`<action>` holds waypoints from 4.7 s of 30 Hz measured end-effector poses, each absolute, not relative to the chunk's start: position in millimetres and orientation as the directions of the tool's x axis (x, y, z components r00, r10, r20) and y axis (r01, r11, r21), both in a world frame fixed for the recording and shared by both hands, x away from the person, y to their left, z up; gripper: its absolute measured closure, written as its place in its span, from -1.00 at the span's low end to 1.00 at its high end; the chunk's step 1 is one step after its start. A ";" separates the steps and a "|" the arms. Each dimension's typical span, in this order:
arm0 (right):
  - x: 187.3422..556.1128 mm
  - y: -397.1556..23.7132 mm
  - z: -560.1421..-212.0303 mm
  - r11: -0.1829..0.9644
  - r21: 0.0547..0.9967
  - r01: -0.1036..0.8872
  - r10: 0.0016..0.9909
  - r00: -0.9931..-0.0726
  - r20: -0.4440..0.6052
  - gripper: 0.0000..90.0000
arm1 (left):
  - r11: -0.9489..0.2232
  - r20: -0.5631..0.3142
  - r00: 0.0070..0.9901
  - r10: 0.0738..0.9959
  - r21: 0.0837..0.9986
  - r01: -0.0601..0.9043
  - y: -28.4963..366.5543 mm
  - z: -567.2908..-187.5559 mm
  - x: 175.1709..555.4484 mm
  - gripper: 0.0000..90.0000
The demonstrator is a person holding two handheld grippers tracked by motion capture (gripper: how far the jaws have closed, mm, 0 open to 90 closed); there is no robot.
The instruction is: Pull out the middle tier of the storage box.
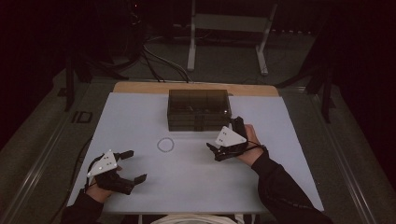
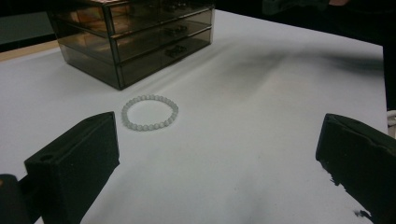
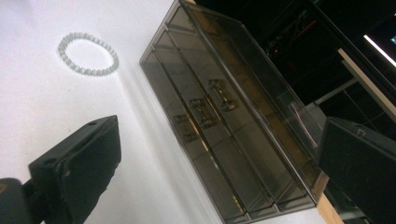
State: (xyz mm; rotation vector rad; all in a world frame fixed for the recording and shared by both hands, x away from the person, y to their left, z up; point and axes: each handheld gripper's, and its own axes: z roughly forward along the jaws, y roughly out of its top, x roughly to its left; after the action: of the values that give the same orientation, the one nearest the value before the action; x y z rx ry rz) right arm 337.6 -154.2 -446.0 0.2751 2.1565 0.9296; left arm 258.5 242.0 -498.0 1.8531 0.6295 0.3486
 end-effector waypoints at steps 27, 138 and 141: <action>347.4 -101.4 -488.7 0.935 0.328 -0.132 0.200 -0.566 -0.800 -0.82 | -0.262 -0.063 0.818 0.571 0.931 0.255 242.2 -498.2 258.6 -0.98; 375.9 -125.2 -461.1 0.961 0.240 -0.136 0.041 -0.790 -0.612 0.00 | -0.263 -0.067 0.818 0.571 0.929 0.260 241.7 -499.4 259.4 -0.98; 380.0 -131.6 -456.2 0.964 0.235 -0.124 0.031 -0.825 -0.564 -0.13 | -0.264 -0.065 0.820 0.569 0.929 0.258 241.4 -499.3 259.3 -0.98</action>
State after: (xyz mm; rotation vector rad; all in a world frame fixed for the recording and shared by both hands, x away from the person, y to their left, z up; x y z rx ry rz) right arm 380.0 -131.6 -456.2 -0.0654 2.5179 0.3504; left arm 259.3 241.4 -499.3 1.8549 0.6269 0.3382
